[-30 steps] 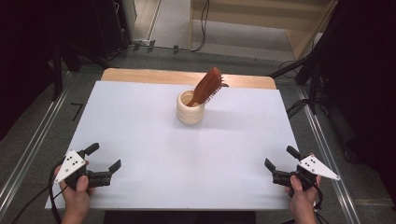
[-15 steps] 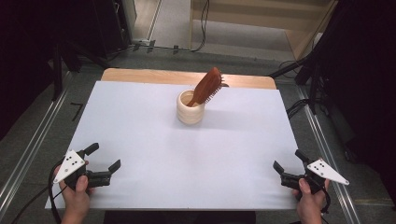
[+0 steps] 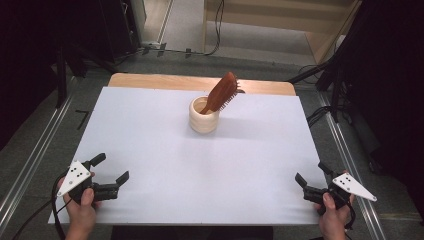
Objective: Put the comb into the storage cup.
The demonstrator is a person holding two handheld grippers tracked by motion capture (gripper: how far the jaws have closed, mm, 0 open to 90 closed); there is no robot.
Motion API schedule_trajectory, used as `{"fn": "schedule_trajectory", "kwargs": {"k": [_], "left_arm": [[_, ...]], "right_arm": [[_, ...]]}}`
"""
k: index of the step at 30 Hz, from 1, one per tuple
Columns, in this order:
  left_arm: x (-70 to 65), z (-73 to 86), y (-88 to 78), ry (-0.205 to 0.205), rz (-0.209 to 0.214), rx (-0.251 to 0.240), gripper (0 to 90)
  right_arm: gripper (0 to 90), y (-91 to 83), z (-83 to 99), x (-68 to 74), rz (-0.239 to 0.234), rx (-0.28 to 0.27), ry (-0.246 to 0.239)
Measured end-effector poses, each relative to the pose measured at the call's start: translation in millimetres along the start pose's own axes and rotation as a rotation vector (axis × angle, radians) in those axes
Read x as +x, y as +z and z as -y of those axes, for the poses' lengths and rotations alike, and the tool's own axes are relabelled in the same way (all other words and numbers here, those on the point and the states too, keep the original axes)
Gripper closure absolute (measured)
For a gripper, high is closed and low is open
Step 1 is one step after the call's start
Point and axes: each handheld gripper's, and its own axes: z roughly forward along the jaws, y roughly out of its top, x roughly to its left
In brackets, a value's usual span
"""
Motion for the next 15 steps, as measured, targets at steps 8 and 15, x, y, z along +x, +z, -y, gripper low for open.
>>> {"fn": "schedule_trajectory", "kwargs": {"k": [8,15], "left_arm": [[0.4,0.0,0.6,0.001,-0.005,0.004,0.0],[0.8,0.0,0.2,-0.004,-0.005,0.004,0.0]], "right_arm": [[0.0,0.1,0.4,0.4,-0.003,-0.006,-0.003],[0.0,0.9,0.4,1.5,0.002,-0.004,-0.015]]}}
